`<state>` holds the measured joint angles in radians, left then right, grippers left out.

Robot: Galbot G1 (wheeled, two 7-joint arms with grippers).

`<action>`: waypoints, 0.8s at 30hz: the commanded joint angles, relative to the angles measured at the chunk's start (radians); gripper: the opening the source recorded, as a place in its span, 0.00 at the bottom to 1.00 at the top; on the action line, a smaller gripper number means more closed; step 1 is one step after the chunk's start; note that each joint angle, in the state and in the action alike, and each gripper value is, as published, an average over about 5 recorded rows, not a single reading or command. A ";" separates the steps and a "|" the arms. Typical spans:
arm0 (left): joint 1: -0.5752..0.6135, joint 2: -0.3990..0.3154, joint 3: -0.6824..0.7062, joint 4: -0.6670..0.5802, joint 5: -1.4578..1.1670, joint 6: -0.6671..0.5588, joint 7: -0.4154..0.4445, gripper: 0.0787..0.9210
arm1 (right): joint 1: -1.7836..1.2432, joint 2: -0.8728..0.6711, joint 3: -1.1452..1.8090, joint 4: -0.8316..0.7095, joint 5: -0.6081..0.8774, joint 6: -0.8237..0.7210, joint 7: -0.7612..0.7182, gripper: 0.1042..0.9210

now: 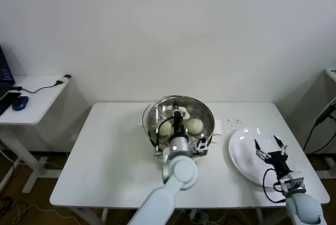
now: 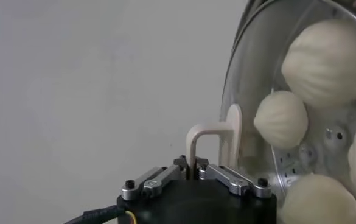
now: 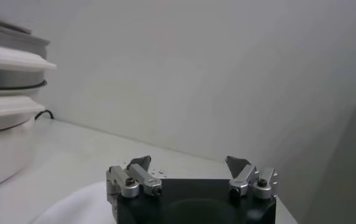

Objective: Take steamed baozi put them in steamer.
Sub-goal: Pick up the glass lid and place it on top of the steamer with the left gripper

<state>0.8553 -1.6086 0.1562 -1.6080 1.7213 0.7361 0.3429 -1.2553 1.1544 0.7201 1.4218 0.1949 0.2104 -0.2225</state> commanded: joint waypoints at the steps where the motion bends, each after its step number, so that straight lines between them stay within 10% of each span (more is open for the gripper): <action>1: -0.008 -0.049 -0.002 0.054 -0.020 0.049 -0.031 0.08 | 0.004 -0.001 0.002 -0.010 -0.002 0.003 -0.002 0.88; 24: -0.029 -0.049 0.032 0.039 -0.064 0.049 -0.042 0.08 | -0.008 0.016 0.026 -0.026 -0.020 0.017 -0.018 0.88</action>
<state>0.8308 -1.6091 0.1828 -1.5700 1.6717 0.7364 0.3062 -1.2624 1.1661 0.7432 1.3978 0.1798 0.2257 -0.2398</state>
